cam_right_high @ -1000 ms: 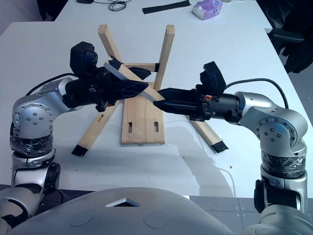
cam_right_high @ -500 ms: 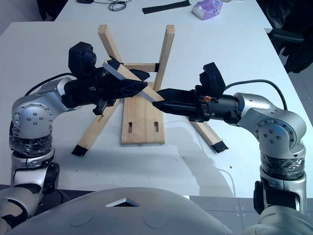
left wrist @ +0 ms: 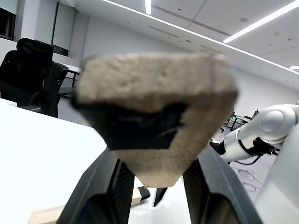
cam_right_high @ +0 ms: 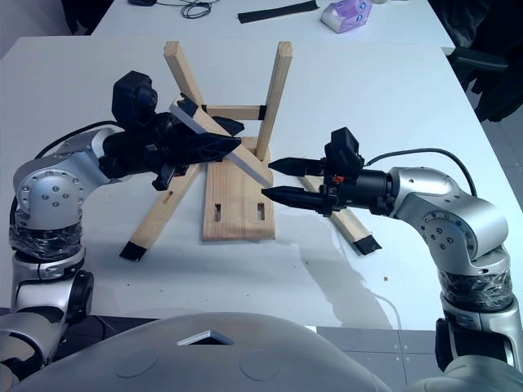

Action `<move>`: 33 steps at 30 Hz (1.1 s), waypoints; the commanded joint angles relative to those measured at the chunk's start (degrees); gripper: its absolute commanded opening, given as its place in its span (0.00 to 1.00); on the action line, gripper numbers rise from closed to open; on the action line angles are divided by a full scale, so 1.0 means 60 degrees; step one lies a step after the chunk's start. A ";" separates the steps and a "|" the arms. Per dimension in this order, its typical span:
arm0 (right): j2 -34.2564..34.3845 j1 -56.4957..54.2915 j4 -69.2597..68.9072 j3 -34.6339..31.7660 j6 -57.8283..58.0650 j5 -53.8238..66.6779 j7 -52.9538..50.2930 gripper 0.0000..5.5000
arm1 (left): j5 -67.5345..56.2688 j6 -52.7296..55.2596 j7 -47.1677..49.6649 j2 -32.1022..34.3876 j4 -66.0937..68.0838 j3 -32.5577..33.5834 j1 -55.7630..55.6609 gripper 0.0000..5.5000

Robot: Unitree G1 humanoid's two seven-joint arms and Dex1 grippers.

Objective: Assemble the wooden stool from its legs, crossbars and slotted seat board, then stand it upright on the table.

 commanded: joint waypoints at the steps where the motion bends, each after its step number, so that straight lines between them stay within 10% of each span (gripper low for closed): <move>1: -0.0113 0.0432 -0.0007 -0.0265 -0.0293 -0.0374 -0.0080 0.53 | 0.0845 -0.0248 -0.0922 0.1309 0.0142 0.0128 -0.0127 0.24; 8: 0.0120 0.2073 -0.0731 -0.1113 -0.0617 -0.0441 -0.0691 0.53 | 0.2202 -0.0389 -0.1942 0.3515 0.0968 0.0339 -0.0879 0.24; 21: 0.0873 0.3753 -0.1589 -0.1789 -0.0991 -0.0492 -0.2019 0.53 | 0.5233 -0.6294 -0.5942 0.4064 0.3593 -0.0640 0.0211 0.24; 33: 0.0818 0.3897 -0.1648 -0.1689 -0.0830 -0.0529 -0.2248 0.53 | 0.4754 -0.9298 -0.6085 0.4719 0.5415 -0.2537 -0.0173 0.24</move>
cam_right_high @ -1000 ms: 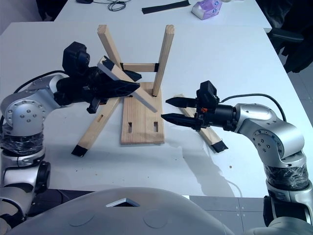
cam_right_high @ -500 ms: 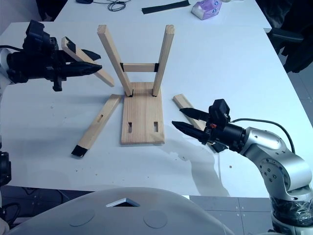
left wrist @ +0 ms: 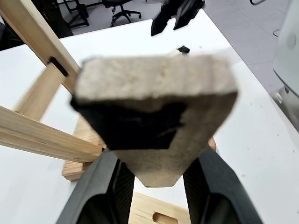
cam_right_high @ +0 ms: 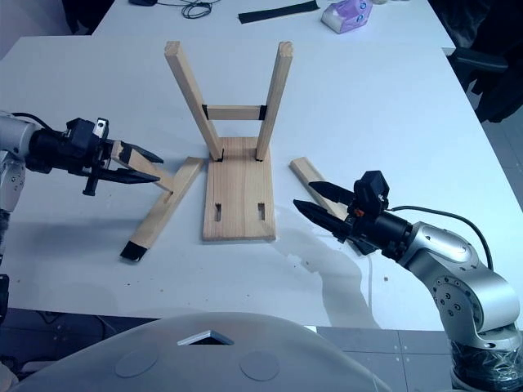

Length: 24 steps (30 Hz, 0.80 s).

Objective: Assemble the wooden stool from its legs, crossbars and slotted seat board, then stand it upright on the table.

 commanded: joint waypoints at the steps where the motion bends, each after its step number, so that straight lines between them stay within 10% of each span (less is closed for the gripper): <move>1: -0.0122 0.0072 -0.0151 -0.0065 0.0077 0.0041 -0.0030 0.53 | -0.0143 -0.1019 -0.0042 0.0675 0.0377 -0.0757 0.0009 0.24; 24: -0.0496 0.0082 -0.0212 0.0223 0.0216 0.0031 0.0257 0.53 | 0.0281 -0.4343 -0.0040 0.0228 0.2541 -0.2090 -0.0327 0.24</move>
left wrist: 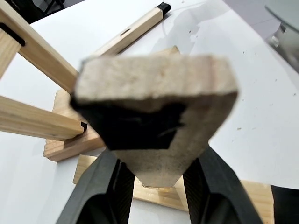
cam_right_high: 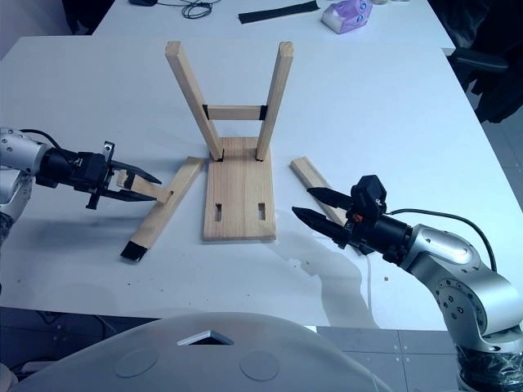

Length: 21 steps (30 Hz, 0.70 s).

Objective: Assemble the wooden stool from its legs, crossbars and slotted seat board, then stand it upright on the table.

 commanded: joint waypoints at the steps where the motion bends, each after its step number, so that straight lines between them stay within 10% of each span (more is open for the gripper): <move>1: -0.0126 -0.0101 -0.0045 0.0124 0.0120 0.0019 0.0047 0.53 | 0.0268 -0.0619 -0.0025 -0.0187 0.0483 -0.0193 -0.0172 0.24; 21: -0.0188 -0.0022 -0.0193 0.0034 0.0170 0.0220 0.0025 0.53 | 0.0212 -0.1440 -0.0027 0.0309 0.0862 -0.1352 -0.0038 0.24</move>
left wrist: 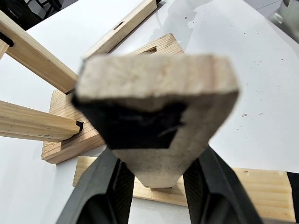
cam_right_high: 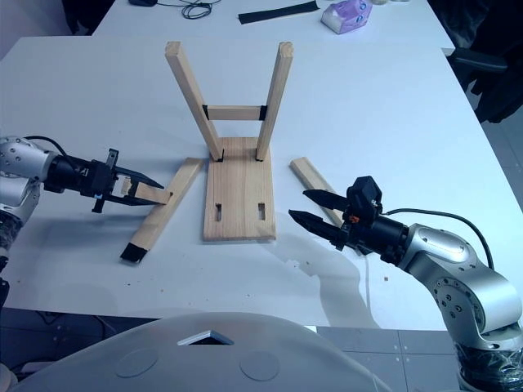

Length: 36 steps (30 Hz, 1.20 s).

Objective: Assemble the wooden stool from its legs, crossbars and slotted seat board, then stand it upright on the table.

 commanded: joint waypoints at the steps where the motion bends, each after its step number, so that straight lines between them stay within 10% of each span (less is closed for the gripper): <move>1: -0.0079 0.0088 -0.0198 -0.0138 0.0129 0.0159 -0.0048 0.53 | 0.0218 0.0068 -0.0084 0.0427 0.0112 -0.0729 0.0009 0.24; 15: 0.0010 0.0247 -0.0318 -0.0033 0.0086 0.0041 -0.0230 0.53 | -0.0408 0.1086 -0.0083 0.0850 -0.0287 -0.1600 -0.0081 0.24; 36: -0.0288 -0.0232 -0.0125 0.0389 0.0129 -0.0192 -0.0053 0.53 | 0.0348 0.2297 -0.0073 -0.0132 -0.0720 -0.0118 0.1158 0.24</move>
